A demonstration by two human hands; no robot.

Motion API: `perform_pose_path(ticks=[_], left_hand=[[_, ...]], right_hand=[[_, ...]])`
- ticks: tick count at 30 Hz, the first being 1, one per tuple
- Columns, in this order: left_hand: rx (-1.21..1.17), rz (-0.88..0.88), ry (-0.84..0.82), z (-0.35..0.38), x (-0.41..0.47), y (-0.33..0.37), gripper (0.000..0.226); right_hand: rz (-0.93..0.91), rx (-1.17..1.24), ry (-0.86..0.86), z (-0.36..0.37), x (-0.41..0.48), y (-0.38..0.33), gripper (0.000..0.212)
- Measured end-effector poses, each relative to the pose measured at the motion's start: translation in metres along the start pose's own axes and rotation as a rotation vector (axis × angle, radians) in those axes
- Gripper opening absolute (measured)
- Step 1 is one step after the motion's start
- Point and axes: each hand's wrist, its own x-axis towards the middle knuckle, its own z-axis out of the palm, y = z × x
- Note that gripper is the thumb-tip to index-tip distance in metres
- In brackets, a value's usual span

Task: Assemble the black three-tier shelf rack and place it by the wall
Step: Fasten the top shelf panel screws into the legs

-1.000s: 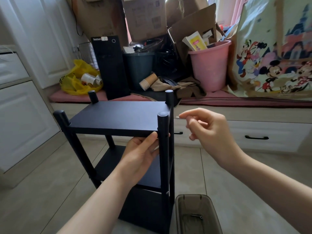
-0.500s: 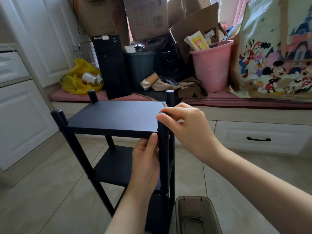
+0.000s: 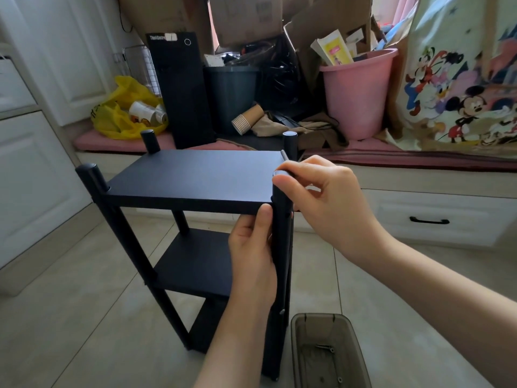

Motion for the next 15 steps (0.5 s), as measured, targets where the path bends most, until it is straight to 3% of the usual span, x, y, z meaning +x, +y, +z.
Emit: perform_pose_path(ticks=[5,11,15], left_hand=[[0.023,-0.004,-0.012,-0.0028,0.0012,-0.0007,0.041],[0.092,-0.002,-0.048,-0.0074,-0.0016,0.0002,0.025],[0.089,-0.001,-0.036,-0.0077,-0.0039,0.0016,0.027]], right_hand=[[-0.013,-0.009,0.0,0.0,-0.0001,0.0004,0.015],[-0.042,0.013,-0.033,-0.0071,-0.0011,0.0005,0.013],[-0.034,0.039,-0.02,-0.0087,-0.0028,0.0004,0.012]])
